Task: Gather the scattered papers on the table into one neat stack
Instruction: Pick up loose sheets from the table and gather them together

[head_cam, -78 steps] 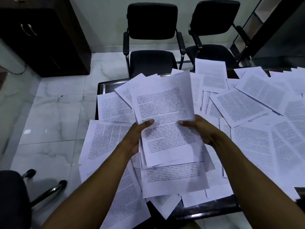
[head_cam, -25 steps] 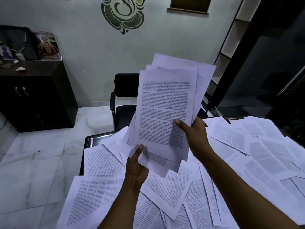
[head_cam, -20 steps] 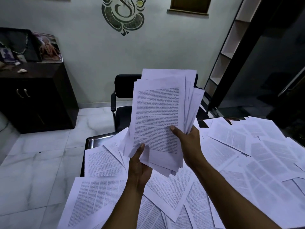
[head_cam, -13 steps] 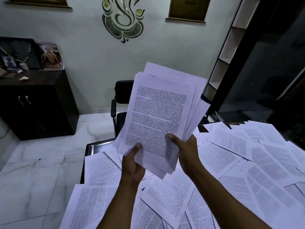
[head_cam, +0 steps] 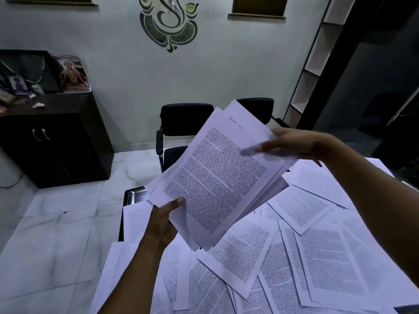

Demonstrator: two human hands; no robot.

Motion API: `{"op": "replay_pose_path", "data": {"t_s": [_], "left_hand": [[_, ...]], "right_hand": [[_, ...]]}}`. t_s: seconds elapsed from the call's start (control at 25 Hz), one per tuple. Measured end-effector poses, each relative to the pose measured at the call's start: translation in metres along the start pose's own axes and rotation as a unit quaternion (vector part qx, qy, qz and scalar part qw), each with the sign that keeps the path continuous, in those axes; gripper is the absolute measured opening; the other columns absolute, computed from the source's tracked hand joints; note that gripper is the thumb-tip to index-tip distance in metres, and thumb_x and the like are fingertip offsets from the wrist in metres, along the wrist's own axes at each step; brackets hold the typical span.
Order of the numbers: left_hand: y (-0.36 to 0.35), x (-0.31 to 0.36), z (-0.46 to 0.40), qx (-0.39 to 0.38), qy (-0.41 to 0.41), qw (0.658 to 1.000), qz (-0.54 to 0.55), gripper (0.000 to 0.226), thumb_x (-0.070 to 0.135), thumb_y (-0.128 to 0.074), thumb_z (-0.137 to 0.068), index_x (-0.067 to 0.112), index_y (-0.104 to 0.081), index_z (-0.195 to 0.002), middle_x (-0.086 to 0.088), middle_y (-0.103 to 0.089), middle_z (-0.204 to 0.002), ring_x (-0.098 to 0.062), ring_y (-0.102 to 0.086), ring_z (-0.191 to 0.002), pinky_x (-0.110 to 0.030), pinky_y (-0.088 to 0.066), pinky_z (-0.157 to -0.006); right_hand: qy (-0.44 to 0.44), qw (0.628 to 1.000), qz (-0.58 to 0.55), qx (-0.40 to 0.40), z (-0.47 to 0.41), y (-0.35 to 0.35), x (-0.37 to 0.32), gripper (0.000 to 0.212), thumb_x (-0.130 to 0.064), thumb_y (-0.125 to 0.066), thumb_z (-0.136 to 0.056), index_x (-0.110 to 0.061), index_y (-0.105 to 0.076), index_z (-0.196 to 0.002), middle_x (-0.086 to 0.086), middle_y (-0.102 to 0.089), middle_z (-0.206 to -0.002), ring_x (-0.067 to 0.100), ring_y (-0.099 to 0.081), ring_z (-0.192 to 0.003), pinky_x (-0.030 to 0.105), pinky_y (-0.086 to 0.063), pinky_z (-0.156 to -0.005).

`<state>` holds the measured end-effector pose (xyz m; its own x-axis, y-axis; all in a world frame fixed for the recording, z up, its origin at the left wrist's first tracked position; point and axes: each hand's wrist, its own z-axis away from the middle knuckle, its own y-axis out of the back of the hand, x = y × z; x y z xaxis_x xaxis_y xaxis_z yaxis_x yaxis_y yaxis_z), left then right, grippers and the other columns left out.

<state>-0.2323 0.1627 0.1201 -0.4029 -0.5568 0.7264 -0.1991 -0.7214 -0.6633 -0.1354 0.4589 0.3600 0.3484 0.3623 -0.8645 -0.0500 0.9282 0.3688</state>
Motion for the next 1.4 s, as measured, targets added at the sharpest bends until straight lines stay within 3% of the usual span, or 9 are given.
{"op": "replay_pose_path", "data": {"t_s": [0.12, 0.32, 0.56, 0.68, 0.84, 1.04, 1.12, 1.28, 1.4], "left_hand": [[0.004, -0.008, 0.005, -0.019, 0.045, 0.999, 0.005, 0.049, 0.007, -0.064, -0.090, 0.006, -0.054, -0.138, -0.016, -0.064, -0.128, -0.033, -0.065, -0.113, -0.053, -0.054, -0.099], [0.015, -0.013, 0.014, -0.041, 0.051, 0.993, 0.099, 0.081, 0.017, -0.079, -0.084, 0.010, -0.039, -0.154, -0.020, -0.045, -0.148, -0.042, -0.043, -0.134, -0.067, -0.026, -0.116], [0.009, -0.031, 0.020, 0.005, 0.087, 0.991, 0.100, 0.051, 0.010, -0.059, -0.098, 0.008, -0.048, -0.148, -0.021, -0.054, -0.138, -0.041, -0.052, -0.122, -0.060, -0.045, -0.102], [0.005, -0.026, 0.020, 0.053, 0.057, 0.991, 0.106, 0.049, 0.011, -0.061, -0.096, 0.008, -0.054, -0.144, -0.019, -0.062, -0.133, -0.040, -0.057, -0.118, -0.054, -0.054, -0.093], [0.003, -0.020, 0.013, 0.067, 0.038, 0.989, 0.128, 0.043, 0.018, -0.062, -0.097, 0.009, -0.057, -0.139, -0.018, -0.060, -0.135, -0.036, -0.057, -0.117, -0.050, -0.057, -0.090], [-0.031, -0.033, 0.013, 0.029, 0.030, 0.994, 0.096, 0.053, 0.009, -0.066, -0.093, 0.007, -0.054, -0.144, -0.019, -0.058, -0.143, -0.037, -0.058, -0.123, -0.056, -0.047, -0.106], [-0.033, -0.029, 0.023, 0.036, 0.075, 0.994, 0.065, 0.052, 0.010, -0.068, -0.088, 0.007, -0.059, -0.139, -0.016, -0.066, -0.134, -0.032, -0.065, -0.117, -0.047, -0.056, -0.096], [-0.004, 0.003, 0.021, 0.033, 0.161, 0.986, 0.018, 0.050, 0.041, -0.058, -0.096, 0.011, -0.065, -0.135, -0.013, -0.067, -0.133, -0.031, -0.063, -0.120, -0.044, -0.049, -0.099], [-0.011, 0.020, 0.005, -0.013, 0.176, 0.979, -0.106, 0.045, 0.046, -0.054, -0.098, 0.014, -0.071, -0.125, -0.007, -0.073, -0.118, -0.021, -0.071, -0.098, -0.034, -0.055, -0.085]], "right_hand": [[-0.009, 0.996, 0.080, -0.026, -0.007, -0.011, 0.003, 0.023, -0.009, -0.073, -0.089, -0.004, -0.068, -0.111, 0.010, -0.078, -0.097, 0.022, -0.076, -0.080, 0.026, -0.061, -0.065], [0.001, 0.996, 0.062, -0.061, -0.027, -0.029, 0.037, 0.025, -0.013, -0.070, -0.094, -0.001, -0.069, -0.116, 0.013, -0.076, -0.111, 0.031, -0.073, -0.102, 0.036, -0.061, -0.087], [0.036, 0.981, 0.189, 0.032, -0.042, -0.045, 0.051, 0.028, -0.035, -0.074, -0.092, -0.011, -0.072, -0.105, 0.006, -0.075, -0.096, 0.020, -0.071, -0.084, 0.035, -0.059, -0.077], [0.075, 0.994, -0.042, 0.068, -0.037, -0.038, 0.055, 0.033, -0.034, -0.067, -0.096, -0.007, -0.071, -0.114, 0.009, -0.075, -0.102, 0.022, -0.068, -0.086, 0.029, -0.056, -0.069], [0.085, 0.924, -0.374, 0.020, -0.024, -0.054, 0.093, 0.041, -0.039, -0.057, -0.096, -0.014, -0.064, -0.129, 0.011, -0.070, -0.117, 0.027, -0.068, -0.102, 0.039, -0.059, -0.085], [0.076, 0.902, -0.347, 0.247, -0.043, -0.133, 0.126, 0.025, -0.017, -0.067, -0.097, -0.014, -0.067, -0.122, 0.005, -0.076, -0.117, 0.027, -0.072, -0.108, 0.039, -0.060, -0.089], [0.051, 0.886, -0.351, 0.299, -0.048, -0.130, 0.133, 0.020, -0.013, -0.068, -0.096, -0.017, -0.069, -0.116, 0.001, -0.077, -0.112, 0.026, -0.072, -0.108, 0.043, -0.059, -0.095], [-0.001, 0.915, -0.317, 0.249, -0.042, -0.088, 0.154, 0.023, -0.012, -0.069, -0.095, -0.005, -0.070, -0.117, 0.009, -0.077, -0.115, 0.032, -0.071, -0.110, 0.052, -0.052, -0.105], [0.021, 0.946, -0.289, 0.146, -0.037, -0.078, 0.150, 0.031, -0.012, -0.067, -0.096, -0.002, -0.066, -0.126, 0.014, -0.074, -0.122, 0.035, -0.070, -0.113, 0.050, -0.051, -0.105]]}}
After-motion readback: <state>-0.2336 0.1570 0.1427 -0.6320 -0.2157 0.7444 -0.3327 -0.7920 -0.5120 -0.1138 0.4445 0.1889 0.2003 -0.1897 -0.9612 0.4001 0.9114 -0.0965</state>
